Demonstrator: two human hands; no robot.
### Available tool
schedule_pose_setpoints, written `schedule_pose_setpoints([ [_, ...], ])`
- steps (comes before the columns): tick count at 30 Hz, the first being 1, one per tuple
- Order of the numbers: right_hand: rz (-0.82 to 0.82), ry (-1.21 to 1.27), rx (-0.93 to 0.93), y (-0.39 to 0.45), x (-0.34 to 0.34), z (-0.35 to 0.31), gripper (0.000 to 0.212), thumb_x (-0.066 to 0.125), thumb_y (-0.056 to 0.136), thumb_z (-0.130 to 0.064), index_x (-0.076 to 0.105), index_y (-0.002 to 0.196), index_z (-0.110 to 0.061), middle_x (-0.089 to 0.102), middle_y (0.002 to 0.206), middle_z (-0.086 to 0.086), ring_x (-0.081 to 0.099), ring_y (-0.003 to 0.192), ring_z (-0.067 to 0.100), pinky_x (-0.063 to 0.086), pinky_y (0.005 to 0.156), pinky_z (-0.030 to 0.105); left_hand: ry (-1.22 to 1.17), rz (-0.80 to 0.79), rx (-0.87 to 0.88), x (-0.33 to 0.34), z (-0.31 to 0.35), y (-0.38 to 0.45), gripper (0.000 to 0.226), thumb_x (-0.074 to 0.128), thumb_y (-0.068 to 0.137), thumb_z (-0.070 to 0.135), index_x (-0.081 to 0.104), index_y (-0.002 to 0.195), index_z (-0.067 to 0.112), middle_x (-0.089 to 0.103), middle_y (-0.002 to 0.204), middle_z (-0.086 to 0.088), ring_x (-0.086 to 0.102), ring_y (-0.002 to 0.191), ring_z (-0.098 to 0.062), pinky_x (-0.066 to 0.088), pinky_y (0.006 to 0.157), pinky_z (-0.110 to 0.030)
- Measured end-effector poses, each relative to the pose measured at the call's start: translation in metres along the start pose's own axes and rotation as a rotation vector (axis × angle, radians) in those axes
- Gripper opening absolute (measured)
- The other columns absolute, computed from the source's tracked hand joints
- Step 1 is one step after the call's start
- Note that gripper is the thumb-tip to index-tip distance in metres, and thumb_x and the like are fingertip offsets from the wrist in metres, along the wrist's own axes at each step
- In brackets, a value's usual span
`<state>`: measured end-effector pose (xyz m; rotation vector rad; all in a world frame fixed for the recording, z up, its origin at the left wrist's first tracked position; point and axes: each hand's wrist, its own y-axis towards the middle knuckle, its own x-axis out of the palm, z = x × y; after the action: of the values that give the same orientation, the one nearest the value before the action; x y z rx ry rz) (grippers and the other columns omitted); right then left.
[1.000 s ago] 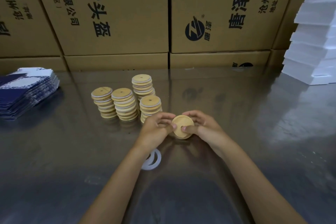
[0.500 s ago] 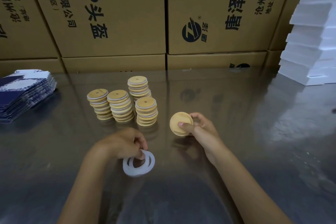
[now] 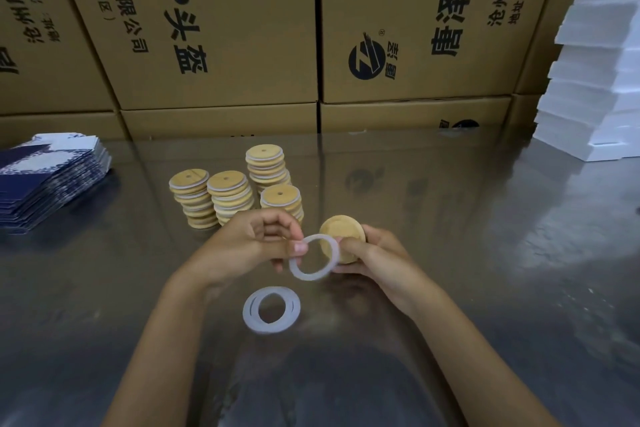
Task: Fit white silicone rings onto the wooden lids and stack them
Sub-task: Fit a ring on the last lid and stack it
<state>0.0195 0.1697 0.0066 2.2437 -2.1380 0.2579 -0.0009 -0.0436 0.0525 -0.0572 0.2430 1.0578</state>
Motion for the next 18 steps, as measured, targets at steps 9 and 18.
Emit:
schedule_pose_setpoints([
  [9, -0.449, 0.145, 0.201, -0.005, 0.005, -0.006, 0.074, 0.023, 0.102, -0.061, 0.058, 0.136, -0.006, 0.066, 0.117, 0.024, 0.065, 0.091, 0.036, 0.055, 0.064, 0.033, -0.03, 0.289, 0.019, 0.028, -0.001, 0.013, 0.01, 0.082, 0.074, 0.011, 0.074, 0.08, 0.009, 0.071, 0.074, -0.012, 0.059, 0.061, -0.017, 0.046, 0.049, -0.02],
  [18, -0.446, 0.07, 0.13, -0.008, 0.004, -0.001, 0.036, 0.046, 0.101, -0.025, 0.063, 0.123, -0.001, 0.068, 0.115, 0.027, 0.067, 0.095, 0.031, 0.057, 0.069, 0.029, 0.125, 0.322, 0.034, 0.034, -0.006, 0.016, 0.006, 0.08, 0.077, 0.006, 0.076, 0.08, 0.01, 0.069, 0.074, -0.011, 0.057, 0.063, -0.011, 0.046, 0.054, -0.014],
])
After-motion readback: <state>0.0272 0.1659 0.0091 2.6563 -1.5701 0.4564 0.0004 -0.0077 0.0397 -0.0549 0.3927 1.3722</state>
